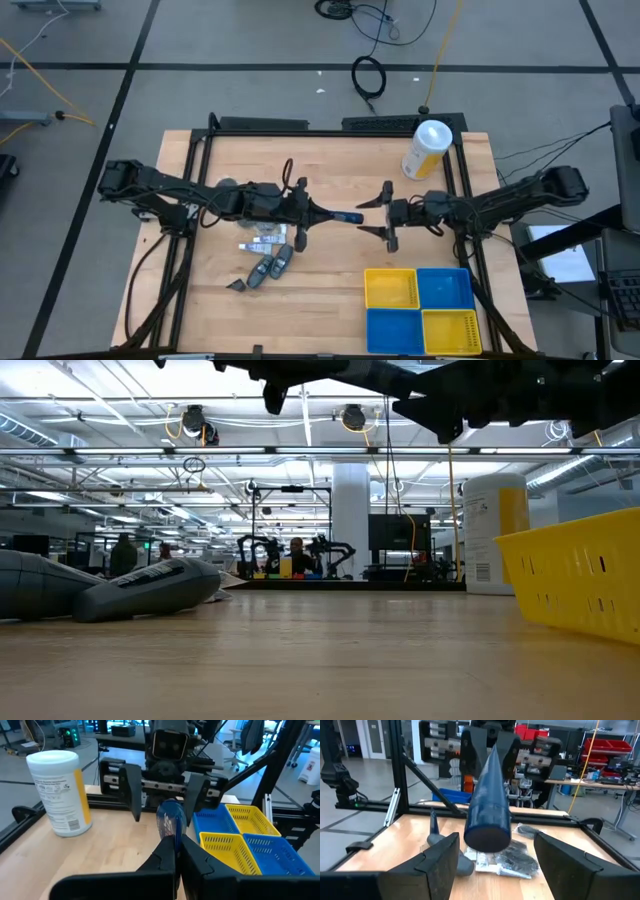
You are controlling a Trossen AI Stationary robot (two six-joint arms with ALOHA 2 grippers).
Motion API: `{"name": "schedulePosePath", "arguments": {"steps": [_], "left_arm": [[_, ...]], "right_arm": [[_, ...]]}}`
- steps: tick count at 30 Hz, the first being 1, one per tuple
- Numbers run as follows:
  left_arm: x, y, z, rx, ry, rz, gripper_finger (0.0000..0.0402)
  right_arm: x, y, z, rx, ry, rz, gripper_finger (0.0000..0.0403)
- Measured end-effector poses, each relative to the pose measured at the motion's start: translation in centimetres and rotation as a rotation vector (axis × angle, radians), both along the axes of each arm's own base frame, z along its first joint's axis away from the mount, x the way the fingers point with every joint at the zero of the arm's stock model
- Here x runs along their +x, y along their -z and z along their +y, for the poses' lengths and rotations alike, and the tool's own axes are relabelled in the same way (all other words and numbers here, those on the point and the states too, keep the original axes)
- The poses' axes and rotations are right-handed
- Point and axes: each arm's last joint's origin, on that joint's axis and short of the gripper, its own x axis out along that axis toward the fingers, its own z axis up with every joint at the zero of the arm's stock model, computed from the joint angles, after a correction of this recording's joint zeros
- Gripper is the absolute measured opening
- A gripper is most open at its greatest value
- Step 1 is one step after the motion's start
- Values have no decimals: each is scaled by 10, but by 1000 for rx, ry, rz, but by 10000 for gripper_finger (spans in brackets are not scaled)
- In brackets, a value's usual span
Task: Pick & Place Travel size toiletries
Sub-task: Put the black shave cream into the bottom yellow bin
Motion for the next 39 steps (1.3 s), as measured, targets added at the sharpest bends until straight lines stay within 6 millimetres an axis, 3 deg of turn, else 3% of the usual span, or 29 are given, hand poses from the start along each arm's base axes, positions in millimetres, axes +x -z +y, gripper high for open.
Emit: {"name": "schedulePosePath", "arguments": {"steps": [12, 24, 39], "left_arm": [[1, 1, 0, 1, 0, 0, 0], [1, 2, 0, 12, -2, 10, 0], [1, 4, 0, 16, -14, 26, 16]], "right_arm": [[6, 2, 1, -3, 0, -50, 244], [6, 2, 1, -4, -5, -54, 118], [4, 0, 1, -5, -9, -34, 118]]}}
